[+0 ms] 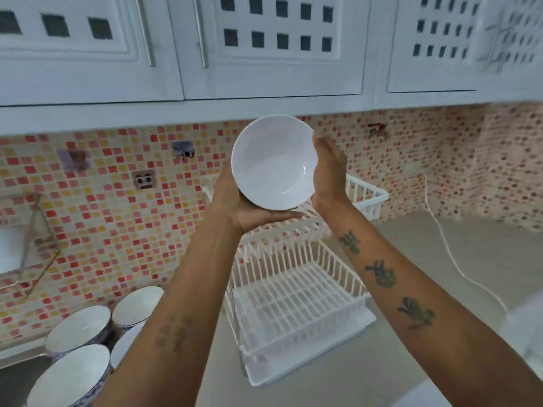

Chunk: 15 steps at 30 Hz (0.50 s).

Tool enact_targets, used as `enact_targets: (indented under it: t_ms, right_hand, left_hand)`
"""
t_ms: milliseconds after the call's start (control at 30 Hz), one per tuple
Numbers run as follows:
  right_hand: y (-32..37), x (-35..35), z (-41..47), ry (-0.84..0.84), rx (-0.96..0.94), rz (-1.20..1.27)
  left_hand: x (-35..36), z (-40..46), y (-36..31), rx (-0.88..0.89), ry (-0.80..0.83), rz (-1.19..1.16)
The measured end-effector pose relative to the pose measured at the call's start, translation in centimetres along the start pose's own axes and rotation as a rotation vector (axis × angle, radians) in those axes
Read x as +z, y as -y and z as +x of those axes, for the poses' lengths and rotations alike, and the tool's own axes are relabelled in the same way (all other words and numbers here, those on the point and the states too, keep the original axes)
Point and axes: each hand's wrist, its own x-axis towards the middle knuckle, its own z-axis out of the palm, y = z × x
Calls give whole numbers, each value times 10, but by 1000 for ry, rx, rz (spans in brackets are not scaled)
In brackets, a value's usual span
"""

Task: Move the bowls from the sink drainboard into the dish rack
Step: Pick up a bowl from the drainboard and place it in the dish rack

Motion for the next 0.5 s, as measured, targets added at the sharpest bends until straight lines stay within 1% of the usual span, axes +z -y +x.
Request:
enact_targets:
  t_ms: [100,133,200,300,400,433,500]
  right_hand:
    - [-4,-29,34,-20,0,-5]
    - [-7,-37,45,-11,28,-14]
    - [-16,-54,69,18,76,-71]
    - [-33,-69,99,28,143,-170]
    - [-51,-79,127,99,280,-216]
    - [-56,-82,135,117,318,-263]
    - [-64,-89,151,164,368,-388]
  left_hand:
    - [8,37,-2,-76,30,7]
    - [9,49,-3,-67,12,20]
    - [13,71,-5,-1,-47,120]
    - [10,105,-6,141,-216,408]
    - [4,136,-1,244,-423,709]
    - [0,145,3,288,-467,774]
    - [-10,162,12,396,-493,946]
